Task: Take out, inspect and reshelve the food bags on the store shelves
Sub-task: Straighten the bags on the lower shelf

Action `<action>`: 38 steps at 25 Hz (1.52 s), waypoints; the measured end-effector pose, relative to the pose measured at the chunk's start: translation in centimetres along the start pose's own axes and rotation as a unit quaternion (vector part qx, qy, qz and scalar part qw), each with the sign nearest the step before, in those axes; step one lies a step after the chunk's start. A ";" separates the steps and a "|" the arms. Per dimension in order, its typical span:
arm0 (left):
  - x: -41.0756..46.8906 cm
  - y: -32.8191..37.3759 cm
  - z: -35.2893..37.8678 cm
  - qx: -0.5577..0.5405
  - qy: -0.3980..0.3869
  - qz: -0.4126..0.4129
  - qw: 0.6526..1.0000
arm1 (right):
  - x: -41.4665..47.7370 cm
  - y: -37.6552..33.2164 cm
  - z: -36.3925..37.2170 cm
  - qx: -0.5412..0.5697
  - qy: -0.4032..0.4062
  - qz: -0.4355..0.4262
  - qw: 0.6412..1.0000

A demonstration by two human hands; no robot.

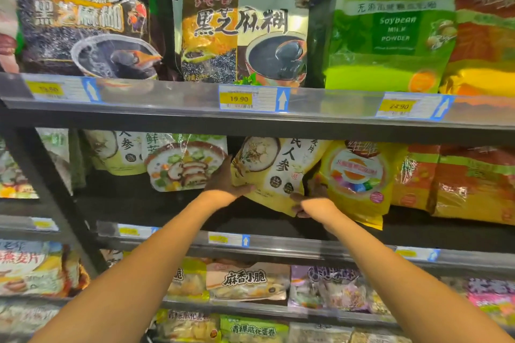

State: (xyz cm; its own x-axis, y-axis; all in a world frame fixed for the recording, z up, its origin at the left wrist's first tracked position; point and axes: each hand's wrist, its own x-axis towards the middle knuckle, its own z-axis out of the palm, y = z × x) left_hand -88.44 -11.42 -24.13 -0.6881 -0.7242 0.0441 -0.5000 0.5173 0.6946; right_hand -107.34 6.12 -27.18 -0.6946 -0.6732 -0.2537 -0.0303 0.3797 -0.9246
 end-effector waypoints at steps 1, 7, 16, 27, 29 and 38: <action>0.6 0.1 0.1 -0.018 0.005 -0.008 1.000 | 0.4 -0.4 0.1 0.038 -0.014 0.010 0.999; 1.8 -0.2 0.8 -0.145 0.001 -0.047 0.988 | 2.3 -0.3 0.5 0.126 -0.040 0.033 0.991; -0.3 -0.4 0.6 -0.197 -0.011 -0.095 0.976 | 0.7 1.4 -0.8 0.050 -0.059 -0.041 0.996; -5.0 -1.9 -0.4 -0.160 -0.105 -0.103 0.976 | -3.8 2.7 -2.1 -0.091 -0.040 -0.154 0.983; -5.9 -1.5 -0.3 -0.129 -0.090 -0.074 0.985 | -4.0 2.9 -2.0 -0.099 -0.029 -0.171 0.980; -6.6 0.7 -0.9 -0.160 -0.033 -0.041 0.986 | -3.3 1.3 -2.2 -0.059 -0.013 -0.161 0.985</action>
State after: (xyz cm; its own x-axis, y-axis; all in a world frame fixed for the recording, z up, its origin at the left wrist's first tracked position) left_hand -83.80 -6.69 -23.29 -0.6907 -0.7206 -0.0608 -0.3710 0.2809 0.8851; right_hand -106.71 10.22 -26.96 -0.6159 -0.7869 0.0385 -0.3307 0.2138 -0.9192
